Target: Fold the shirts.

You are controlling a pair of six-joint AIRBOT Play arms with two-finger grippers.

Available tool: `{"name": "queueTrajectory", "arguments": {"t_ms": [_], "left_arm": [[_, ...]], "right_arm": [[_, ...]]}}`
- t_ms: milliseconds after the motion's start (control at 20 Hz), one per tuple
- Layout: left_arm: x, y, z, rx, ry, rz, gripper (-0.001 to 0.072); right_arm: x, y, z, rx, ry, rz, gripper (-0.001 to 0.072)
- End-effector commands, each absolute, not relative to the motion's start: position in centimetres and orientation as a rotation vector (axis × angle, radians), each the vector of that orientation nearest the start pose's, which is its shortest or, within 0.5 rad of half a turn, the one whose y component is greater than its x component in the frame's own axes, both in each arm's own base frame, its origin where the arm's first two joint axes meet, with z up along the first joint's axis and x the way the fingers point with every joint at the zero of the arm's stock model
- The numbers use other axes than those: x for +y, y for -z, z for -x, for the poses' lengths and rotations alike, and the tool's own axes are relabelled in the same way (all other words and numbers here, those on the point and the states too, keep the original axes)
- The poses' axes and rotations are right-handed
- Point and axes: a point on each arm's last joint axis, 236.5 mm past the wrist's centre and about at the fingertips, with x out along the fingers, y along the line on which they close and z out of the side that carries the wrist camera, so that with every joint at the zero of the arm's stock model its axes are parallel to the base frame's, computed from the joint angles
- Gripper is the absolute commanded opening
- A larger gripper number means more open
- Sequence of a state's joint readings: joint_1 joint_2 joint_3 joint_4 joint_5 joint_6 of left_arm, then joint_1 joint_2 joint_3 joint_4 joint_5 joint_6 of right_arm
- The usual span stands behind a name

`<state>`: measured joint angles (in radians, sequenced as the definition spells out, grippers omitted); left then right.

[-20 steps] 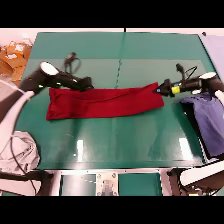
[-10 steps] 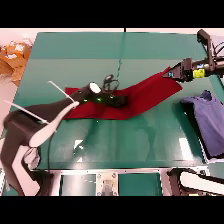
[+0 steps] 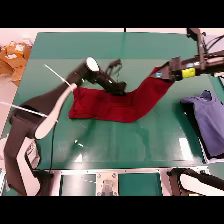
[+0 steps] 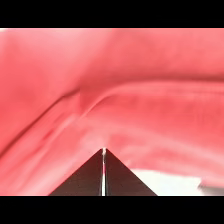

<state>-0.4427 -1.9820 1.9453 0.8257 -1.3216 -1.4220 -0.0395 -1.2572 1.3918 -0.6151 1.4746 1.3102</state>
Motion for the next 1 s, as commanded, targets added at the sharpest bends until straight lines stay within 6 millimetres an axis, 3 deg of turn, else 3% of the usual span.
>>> {"name": "queueTrajectory", "arguments": {"t_ms": [0, 100, 200, 300, 400, 450, 500, 550, 600, 700, 800, 950], "left_arm": [[-24.6, -4.9, -45.6, 1.375, 0.665, 0.034, 0.0030], [-18.4, -8.3, -47.9, 1.275, 0.512, 0.016, 0.0030], [-12.0, -11.3, -48.4, 1.206, 0.354, -0.018, 0.0030], [-6.3, -13.6, -48.3, 1.153, 0.205, -0.059, 0.0030], [-2.8, -15.4, -48.0, 1.117, 0.132, -0.044, 0.0030], [-1.7, -15.9, -47.9, 1.107, 0.114, -0.034, 0.0030], [-0.8, -16.2, -47.8, 1.100, 0.097, -0.025, 0.0030], [-0.1, -16.3, -47.7, 1.099, 0.094, -0.033, 0.0030], [0.4, -16.3, -47.6, 1.101, 0.094, -0.039, 0.0030], [0.7, -16.2, -47.5, 1.108, 0.099, -0.053, 0.0030], [0.5, -16.2, -47.4, 1.109, 0.106, -0.047, 0.0030], [0.5, -16.3, -47.5, 1.106, 0.107, -0.045, 0.0031]], "right_arm": [[24.2, -18.4, -36.6, 1.016, -0.877, -0.526, 0.0017], [29.3, -18.1, -37.7, 0.945, -0.896, -0.526, 0.0018], [35.5, -16.0, -38.2, 0.902, -0.906, -0.531, 0.0018], [41.9, -12.2, -38.6, 0.875, -0.885, -0.565, 0.0018], [47.9, -6.6, -38.7, 0.856, -0.822, -0.600, 0.0047], [50.4, -3.5, -38.8, 0.841, -0.777, -0.619, 0.0341], [52.1, -1.3, -38.7, 0.841, -0.757, -0.619, 0.0568], [53.2, 0.1, -38.5, 0.864, -0.768, -0.611, 0.0567], [53.4, 0.0, -38.5, 0.885, -0.788, -0.610, 0.0567], [51.5, -2.2, -39.6, 0.926, -0.836, -0.607, 0.0567], [46.9, -4.7, -40.9, 0.981, -0.882, -0.559, 0.0567], [36.6, -6.2, -42.3, 1.121, -0.879, -0.481, 0.0566]]}}
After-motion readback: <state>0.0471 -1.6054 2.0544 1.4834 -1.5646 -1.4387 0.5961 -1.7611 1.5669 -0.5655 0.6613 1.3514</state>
